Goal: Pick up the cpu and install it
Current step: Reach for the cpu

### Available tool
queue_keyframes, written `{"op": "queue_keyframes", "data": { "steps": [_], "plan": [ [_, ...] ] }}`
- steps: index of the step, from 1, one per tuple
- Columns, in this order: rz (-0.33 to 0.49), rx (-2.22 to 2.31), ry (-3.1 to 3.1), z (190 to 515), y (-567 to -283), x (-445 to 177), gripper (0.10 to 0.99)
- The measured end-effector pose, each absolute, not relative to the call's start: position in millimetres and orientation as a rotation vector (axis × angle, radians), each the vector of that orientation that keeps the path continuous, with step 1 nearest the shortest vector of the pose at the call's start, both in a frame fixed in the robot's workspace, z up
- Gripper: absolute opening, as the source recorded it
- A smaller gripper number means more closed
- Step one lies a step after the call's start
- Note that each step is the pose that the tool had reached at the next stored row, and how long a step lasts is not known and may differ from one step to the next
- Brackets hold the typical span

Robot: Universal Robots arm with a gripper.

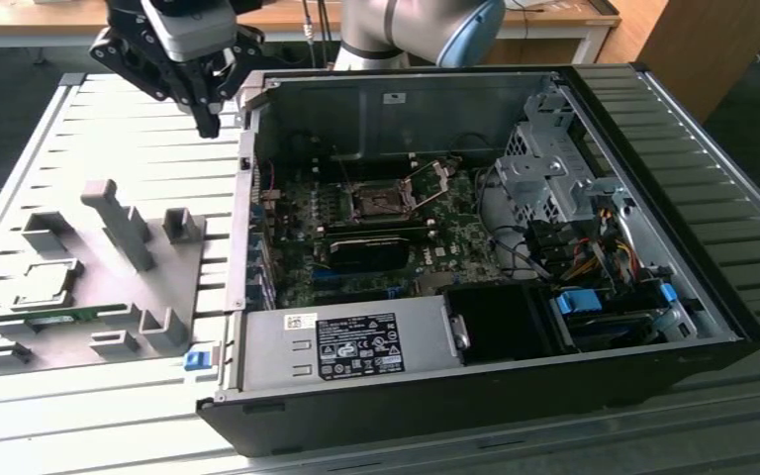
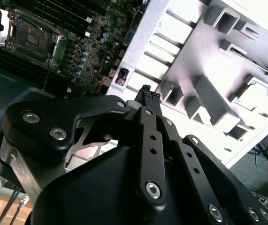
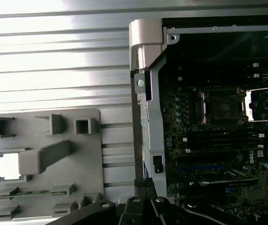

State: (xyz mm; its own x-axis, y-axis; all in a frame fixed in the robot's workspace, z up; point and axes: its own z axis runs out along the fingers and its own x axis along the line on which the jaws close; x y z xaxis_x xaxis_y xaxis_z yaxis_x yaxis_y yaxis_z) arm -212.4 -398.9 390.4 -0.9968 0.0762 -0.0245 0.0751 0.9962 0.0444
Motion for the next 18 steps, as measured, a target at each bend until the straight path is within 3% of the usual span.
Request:
{"op": "queue_keyframes", "data": {
  "steps": [18],
  "plan": [
    [0.068,0.118,3.112,390.1,-398.9,-222.4,0.106]
  ]
}}
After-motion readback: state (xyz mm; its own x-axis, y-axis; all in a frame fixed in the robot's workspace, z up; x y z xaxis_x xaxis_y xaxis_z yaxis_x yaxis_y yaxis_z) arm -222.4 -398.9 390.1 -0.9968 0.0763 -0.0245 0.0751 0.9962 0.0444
